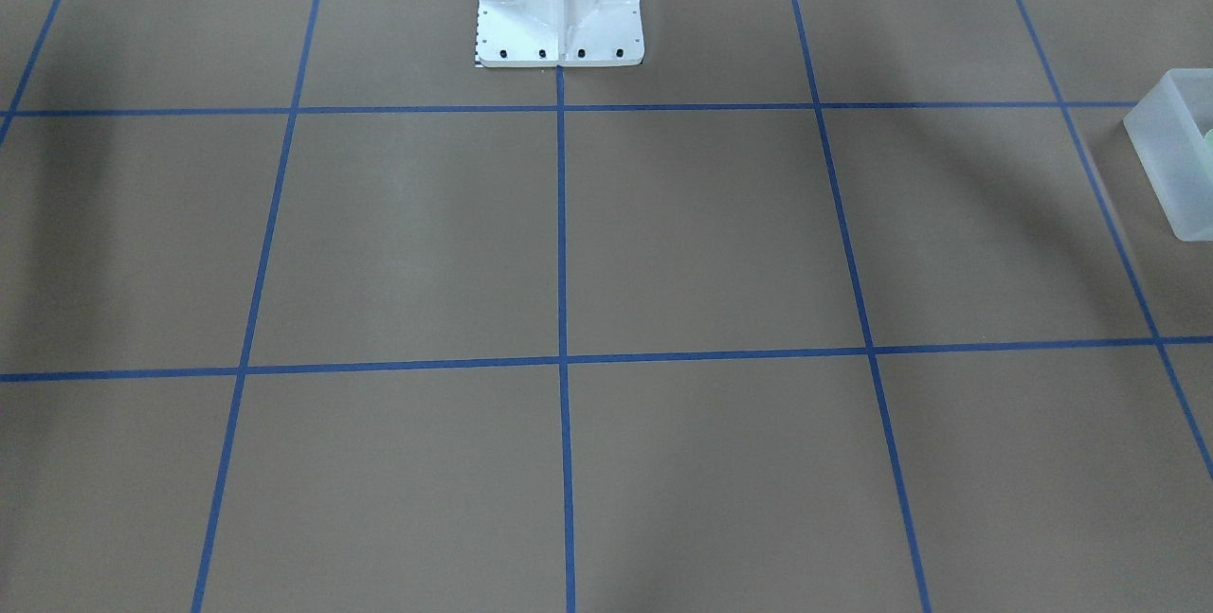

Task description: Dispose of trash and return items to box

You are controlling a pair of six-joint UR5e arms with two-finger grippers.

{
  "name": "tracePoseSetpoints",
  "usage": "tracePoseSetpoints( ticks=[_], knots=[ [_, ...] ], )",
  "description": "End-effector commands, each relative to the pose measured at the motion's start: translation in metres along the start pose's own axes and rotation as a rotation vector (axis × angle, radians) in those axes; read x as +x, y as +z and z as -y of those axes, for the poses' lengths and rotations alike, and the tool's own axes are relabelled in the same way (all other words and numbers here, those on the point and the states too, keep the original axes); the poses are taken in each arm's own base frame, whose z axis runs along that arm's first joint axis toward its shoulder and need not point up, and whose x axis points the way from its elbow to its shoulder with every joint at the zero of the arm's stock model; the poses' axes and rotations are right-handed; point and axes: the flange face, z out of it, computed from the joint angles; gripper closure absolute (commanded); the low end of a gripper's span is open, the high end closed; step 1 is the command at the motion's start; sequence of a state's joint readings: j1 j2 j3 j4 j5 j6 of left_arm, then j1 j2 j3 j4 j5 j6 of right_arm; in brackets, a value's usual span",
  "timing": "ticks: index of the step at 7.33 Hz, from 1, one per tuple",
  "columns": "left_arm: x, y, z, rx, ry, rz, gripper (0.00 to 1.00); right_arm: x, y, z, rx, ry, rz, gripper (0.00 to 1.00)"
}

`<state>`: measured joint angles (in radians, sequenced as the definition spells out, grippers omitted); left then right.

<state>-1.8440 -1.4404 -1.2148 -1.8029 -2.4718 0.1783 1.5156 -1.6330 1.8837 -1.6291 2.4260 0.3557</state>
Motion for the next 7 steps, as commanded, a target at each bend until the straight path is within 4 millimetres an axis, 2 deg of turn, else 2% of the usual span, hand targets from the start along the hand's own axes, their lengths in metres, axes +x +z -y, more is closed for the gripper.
tracePoseSetpoints(
  ticks=[1, 3, 4, 5, 6, 7],
  knots=[
    [0.010, -0.009, 0.008, 0.066, 0.064, 0.015, 0.02, -0.002, -0.001, 0.001, 0.003, -0.003, 0.000, 0.00],
    [0.069, -0.060, 0.039, 0.132, 0.110, 0.028, 0.02, -0.003, -0.001, 0.002, 0.002, -0.004, 0.000, 0.00],
    [0.110, -0.097, 0.064, 0.164, 0.080, 0.061, 0.02, -0.003, 0.001, 0.002, -0.003, -0.006, -0.001, 0.00],
    [0.142, -0.126, 0.078, 0.168, 0.079, 0.079, 0.02, -0.004, 0.003, 0.001, -0.005, -0.008, -0.002, 0.00],
    [0.185, -0.154, 0.084, 0.206, 0.135, 0.084, 0.02, -0.004, 0.004, 0.002, -0.004, -0.010, -0.013, 0.00],
    [0.224, -0.163, 0.085, 0.226, 0.213, 0.087, 0.02, -0.001, 0.006, 0.002, -0.005, -0.010, -0.019, 0.00]
  ],
)
